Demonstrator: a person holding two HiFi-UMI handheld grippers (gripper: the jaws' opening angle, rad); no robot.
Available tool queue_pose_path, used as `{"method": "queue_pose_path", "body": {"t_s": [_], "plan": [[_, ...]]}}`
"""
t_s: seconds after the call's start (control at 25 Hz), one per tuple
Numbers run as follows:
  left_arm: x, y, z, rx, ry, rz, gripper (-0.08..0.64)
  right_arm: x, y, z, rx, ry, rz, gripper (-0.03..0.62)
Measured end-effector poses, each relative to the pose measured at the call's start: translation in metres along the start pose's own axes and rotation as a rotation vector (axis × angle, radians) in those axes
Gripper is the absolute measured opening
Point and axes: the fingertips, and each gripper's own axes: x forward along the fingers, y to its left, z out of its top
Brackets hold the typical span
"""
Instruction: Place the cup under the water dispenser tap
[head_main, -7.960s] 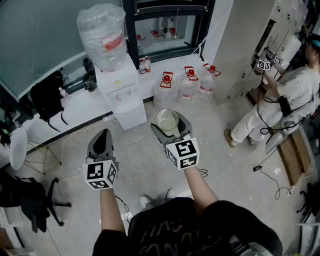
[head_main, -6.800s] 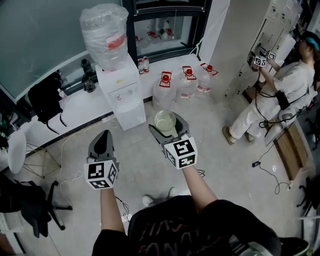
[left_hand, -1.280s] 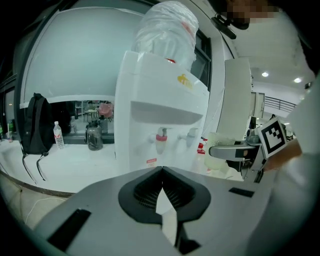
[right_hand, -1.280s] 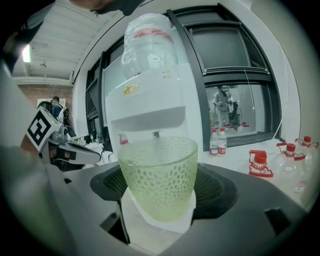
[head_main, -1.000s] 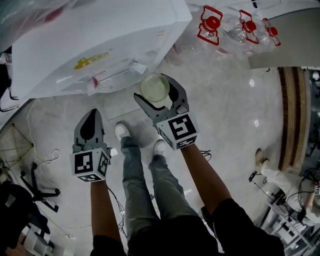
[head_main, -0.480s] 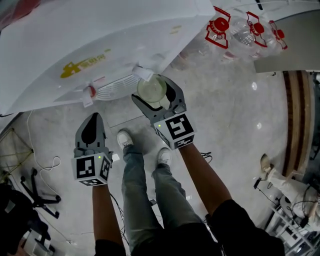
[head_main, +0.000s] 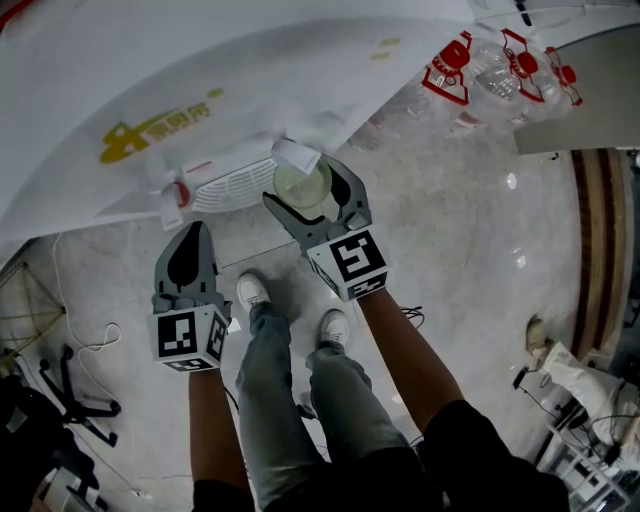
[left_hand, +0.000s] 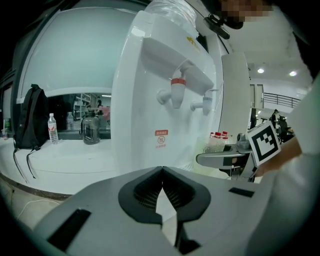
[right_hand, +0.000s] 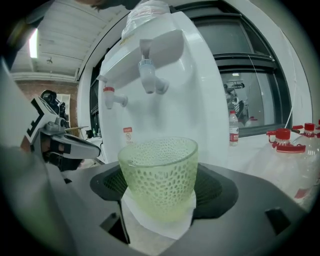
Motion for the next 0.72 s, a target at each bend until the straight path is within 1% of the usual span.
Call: {"method": "queue_pose_path", "body": {"t_s": [0.32, 0.64, 0.68, 0.72], "plan": [[0.004, 0.005, -0.006, -0.007, -0.01, 0.004, 0.011, 0.013, 0.0, -0.006, -0.01, -0.001, -0.014, 0.393], [0.006, 0.009, -0.01, -0.005, -0.006, 0.0, 0.011, 0.022, 0.001, -0.005, -0.003, -0.025, -0.009, 0.393], [0.006, 0.009, -0.011, -0.007, -0.006, 0.0, 0.011, 0.022, 0.001, -0.006, -0.001, -0.025, -0.007, 0.399], [0.006, 0.009, -0.011, -0.009, -0.006, -0.001, 0.011, 0.022, 0.0, -0.007, 0.005, -0.027, -0.007, 0.419]]}}
